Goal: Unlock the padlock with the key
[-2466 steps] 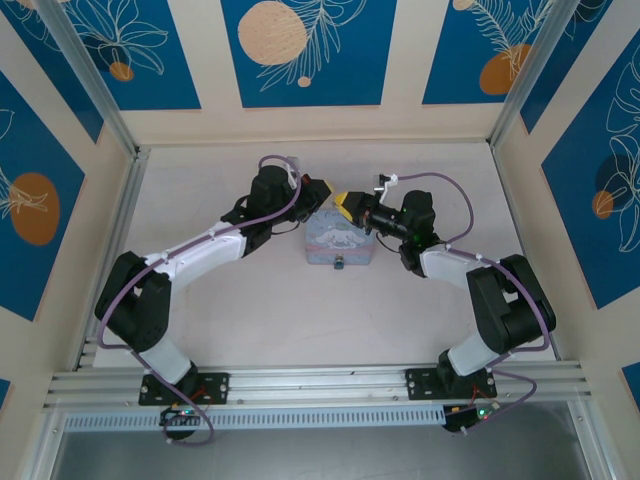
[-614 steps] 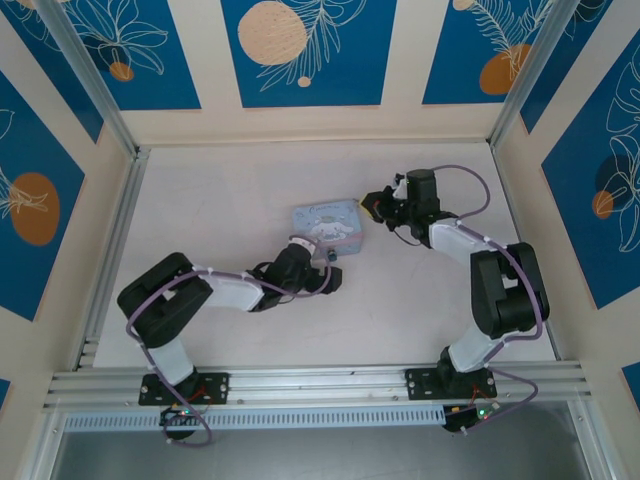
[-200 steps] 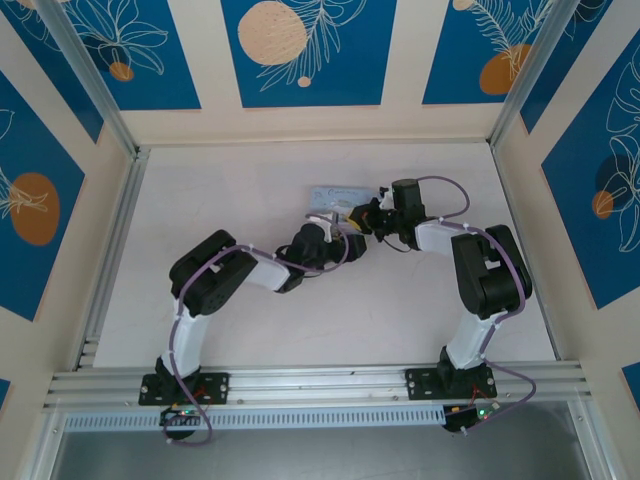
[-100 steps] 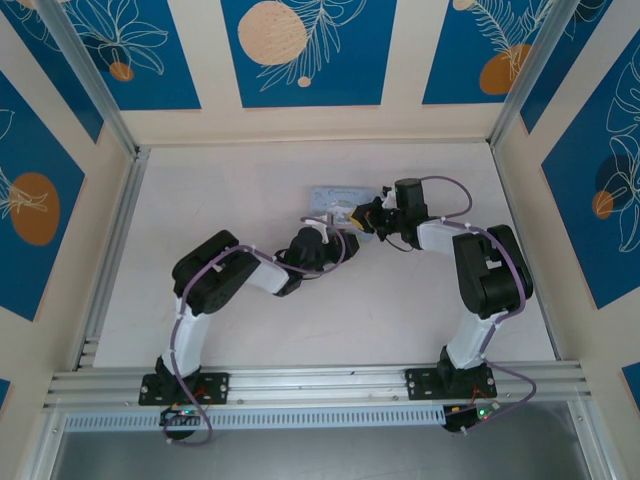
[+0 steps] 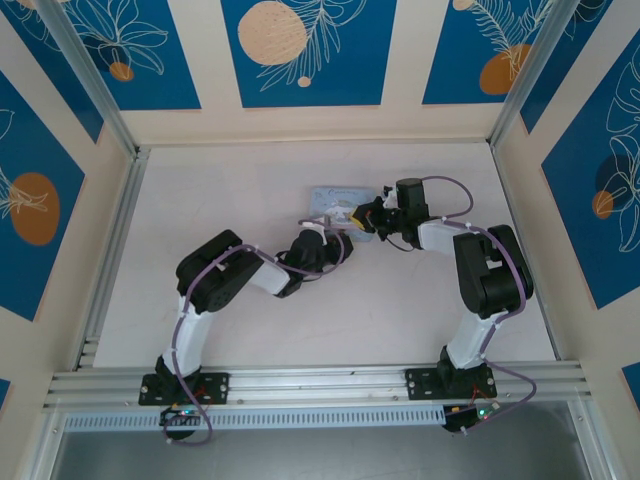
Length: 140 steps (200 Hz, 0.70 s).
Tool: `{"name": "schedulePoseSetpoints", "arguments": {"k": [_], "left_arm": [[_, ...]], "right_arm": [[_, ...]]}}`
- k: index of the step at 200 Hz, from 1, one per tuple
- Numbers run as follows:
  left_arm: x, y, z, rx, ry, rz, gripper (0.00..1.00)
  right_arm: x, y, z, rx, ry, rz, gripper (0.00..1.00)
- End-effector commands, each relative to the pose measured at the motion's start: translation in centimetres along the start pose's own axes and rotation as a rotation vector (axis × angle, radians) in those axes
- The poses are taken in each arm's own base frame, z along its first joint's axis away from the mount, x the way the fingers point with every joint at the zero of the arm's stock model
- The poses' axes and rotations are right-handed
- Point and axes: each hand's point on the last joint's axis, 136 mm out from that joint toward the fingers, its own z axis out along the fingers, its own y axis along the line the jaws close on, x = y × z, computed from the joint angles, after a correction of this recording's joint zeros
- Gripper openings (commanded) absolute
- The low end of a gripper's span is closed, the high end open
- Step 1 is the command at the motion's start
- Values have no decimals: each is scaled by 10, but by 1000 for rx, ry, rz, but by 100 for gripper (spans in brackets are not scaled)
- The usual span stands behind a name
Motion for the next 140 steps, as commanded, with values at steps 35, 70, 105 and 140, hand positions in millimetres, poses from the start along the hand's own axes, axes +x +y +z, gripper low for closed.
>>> {"name": "schedulePoseSetpoints", "arguments": {"k": [35, 70, 105, 140], "left_arm": [[4, 11, 2, -33, 16, -10, 8], [-1, -3, -6, -23, 52, -16, 0], [-11, -16, -23, -64, 116, -8, 0], [-25, -19, -41, -73, 142, -57, 0]], "right_arm": [[5, -14, -1, 25, 21, 34, 0], [-4, 18, -26, -43, -28, -13, 0], [9, 42, -59, -86, -53, -72, 0], [45, 36, -86, -134, -44, -85, 0]]}}
